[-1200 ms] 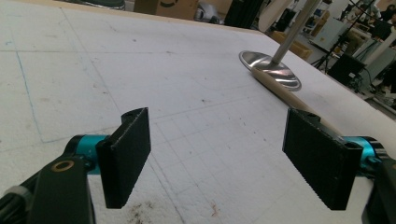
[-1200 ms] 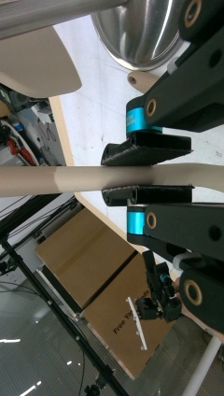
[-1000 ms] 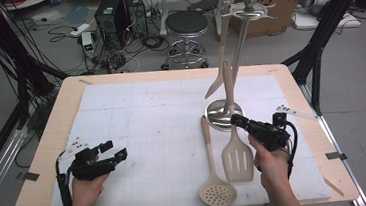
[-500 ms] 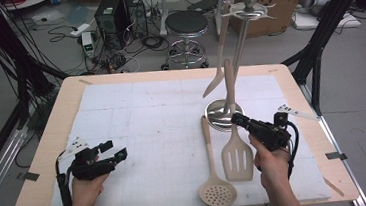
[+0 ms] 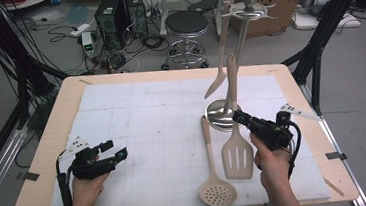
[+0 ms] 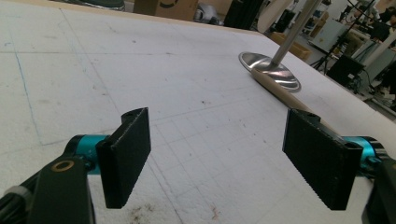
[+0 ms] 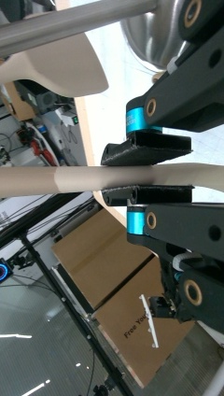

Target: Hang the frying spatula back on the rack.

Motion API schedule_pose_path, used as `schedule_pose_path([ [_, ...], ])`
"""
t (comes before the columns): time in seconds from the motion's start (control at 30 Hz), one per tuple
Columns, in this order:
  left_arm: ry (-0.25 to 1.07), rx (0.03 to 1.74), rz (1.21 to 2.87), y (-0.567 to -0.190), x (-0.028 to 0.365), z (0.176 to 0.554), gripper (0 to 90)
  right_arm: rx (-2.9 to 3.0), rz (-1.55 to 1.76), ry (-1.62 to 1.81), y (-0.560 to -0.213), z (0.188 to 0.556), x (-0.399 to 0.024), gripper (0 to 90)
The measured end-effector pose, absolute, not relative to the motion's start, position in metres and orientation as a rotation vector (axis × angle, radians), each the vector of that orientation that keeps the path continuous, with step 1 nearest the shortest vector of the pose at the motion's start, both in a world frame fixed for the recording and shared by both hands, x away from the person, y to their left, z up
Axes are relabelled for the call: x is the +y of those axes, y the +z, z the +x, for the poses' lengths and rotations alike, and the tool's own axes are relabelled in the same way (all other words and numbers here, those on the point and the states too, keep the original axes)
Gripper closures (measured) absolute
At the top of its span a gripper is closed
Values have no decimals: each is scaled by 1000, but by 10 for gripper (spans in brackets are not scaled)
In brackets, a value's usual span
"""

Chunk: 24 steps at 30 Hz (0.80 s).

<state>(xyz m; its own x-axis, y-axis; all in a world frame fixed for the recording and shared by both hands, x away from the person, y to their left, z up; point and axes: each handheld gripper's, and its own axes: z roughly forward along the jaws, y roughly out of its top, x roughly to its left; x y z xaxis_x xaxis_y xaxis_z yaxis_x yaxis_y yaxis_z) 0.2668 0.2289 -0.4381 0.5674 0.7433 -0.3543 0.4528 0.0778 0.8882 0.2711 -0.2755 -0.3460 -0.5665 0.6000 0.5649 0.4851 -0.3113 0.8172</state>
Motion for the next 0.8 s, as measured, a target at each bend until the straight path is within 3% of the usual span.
schedule_pose_path([
  [0.8,291,1048,1559,-438,228,268,241,1691,1269,2054,-318,261,-277,791],
])
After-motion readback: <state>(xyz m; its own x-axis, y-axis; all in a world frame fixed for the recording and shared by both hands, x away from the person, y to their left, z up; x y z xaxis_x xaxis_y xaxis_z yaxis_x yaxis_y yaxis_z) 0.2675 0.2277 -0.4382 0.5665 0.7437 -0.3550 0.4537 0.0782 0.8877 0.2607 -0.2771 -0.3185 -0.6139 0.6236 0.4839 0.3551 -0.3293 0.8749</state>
